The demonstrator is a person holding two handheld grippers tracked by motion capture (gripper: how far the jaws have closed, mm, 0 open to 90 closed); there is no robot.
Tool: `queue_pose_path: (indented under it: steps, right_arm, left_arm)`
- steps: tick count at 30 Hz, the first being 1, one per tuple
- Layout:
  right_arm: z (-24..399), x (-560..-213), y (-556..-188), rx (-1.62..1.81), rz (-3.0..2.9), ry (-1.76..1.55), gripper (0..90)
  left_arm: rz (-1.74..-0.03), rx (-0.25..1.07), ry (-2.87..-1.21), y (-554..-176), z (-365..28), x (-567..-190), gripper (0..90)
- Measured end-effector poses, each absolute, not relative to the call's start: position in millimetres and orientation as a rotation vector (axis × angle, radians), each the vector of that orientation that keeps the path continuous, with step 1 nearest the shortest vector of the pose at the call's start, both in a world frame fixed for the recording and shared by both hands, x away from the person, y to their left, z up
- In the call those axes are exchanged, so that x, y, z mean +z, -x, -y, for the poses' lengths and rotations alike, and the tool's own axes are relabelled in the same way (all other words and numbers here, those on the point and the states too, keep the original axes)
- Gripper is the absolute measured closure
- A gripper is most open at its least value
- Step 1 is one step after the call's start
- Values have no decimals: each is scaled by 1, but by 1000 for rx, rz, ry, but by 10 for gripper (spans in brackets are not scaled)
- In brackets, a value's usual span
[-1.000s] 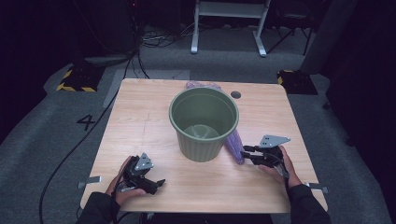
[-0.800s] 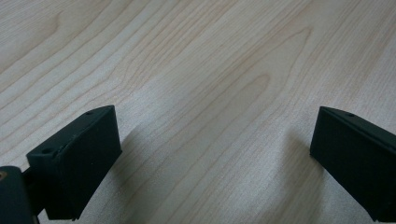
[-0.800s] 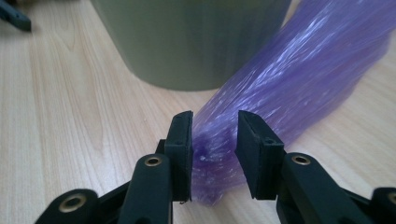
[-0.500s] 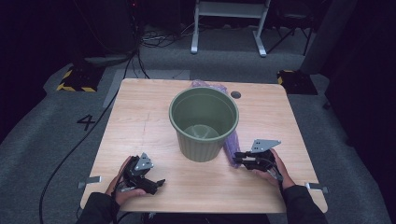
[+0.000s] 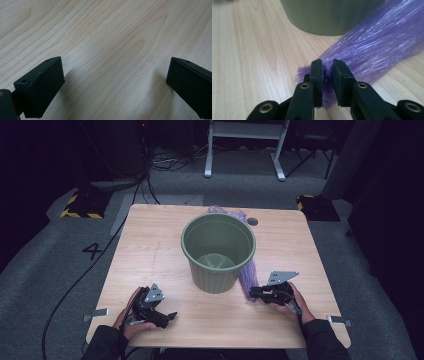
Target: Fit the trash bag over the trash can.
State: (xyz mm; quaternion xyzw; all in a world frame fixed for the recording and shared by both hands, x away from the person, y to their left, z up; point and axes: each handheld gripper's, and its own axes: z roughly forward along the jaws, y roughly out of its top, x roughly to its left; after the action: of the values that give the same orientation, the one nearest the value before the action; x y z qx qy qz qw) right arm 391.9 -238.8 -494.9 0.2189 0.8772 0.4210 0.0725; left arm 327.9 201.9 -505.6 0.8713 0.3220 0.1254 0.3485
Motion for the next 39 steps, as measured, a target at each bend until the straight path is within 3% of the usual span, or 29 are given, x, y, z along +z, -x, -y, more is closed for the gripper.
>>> queue_pose_path:
  steps: [31, 34, 39]
  right_arm:
    - [211, -496, -345, 1289, -2747, -493, 713]
    - [210, -496, -343, 1296, -2749, -478, 689]
    - [210, -491, -341, 1321, -2717, -459, 508]
  left_arm:
    - [-838, 322, -2261, -328, -201, -505, 5]
    - [-832, 323, -2263, -329, -201, -505, 5]
    - [-830, 323, -2262, -329, -201, -506, 5]
